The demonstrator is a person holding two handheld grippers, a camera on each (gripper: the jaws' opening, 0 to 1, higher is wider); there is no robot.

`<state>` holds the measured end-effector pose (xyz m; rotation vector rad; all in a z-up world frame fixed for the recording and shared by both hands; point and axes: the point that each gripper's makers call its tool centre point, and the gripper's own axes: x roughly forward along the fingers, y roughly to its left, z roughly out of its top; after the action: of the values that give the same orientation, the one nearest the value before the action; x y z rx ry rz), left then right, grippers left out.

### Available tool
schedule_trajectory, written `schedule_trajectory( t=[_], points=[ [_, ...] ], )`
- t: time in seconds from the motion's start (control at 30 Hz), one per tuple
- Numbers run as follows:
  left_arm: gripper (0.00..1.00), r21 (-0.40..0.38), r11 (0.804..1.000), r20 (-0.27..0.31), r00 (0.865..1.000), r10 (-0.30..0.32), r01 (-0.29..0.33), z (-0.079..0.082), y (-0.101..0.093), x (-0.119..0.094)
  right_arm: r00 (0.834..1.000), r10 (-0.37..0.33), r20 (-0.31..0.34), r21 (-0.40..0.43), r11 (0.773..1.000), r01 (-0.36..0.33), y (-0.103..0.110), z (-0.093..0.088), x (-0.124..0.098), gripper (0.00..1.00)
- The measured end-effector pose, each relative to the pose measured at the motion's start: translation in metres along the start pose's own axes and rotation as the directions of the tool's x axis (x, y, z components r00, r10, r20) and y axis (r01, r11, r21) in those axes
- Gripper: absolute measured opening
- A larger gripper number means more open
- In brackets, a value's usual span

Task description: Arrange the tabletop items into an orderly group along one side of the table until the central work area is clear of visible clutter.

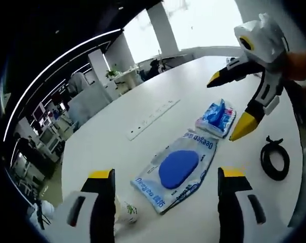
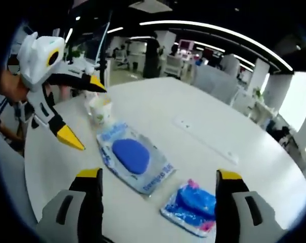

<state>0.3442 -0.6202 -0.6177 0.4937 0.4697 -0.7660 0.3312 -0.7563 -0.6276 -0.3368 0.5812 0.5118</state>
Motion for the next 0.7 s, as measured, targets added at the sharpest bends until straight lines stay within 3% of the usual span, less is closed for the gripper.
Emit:
schedule_trajectory(
  t=[0.23, 0.5, 0.7],
  points=[
    [0.99, -0.059, 0.998, 0.034, 0.999, 0.006, -0.004, 0.004, 0.000, -0.009, 1.000, 0.012, 0.013, 0.004, 1.000, -0.012, 0.009, 0.005, -0.007, 0.98],
    [0.99, -0.107, 0.994, 0.050, 0.999, -0.009, 0.014, 0.006, -0.004, -0.018, 1.000, 0.004, 0.018, 0.010, 1.000, -0.004, 0.008, 0.009, -0.022, 1.00],
    [0.99, -0.067, 0.998, 0.043, 0.999, 0.001, 0.002, 0.009, -0.002, -0.024, 0.999, -0.021, 0.026, 0.019, 1.000, 0.020, 0.003, 0.013, -0.032, 1.00]
  ],
)
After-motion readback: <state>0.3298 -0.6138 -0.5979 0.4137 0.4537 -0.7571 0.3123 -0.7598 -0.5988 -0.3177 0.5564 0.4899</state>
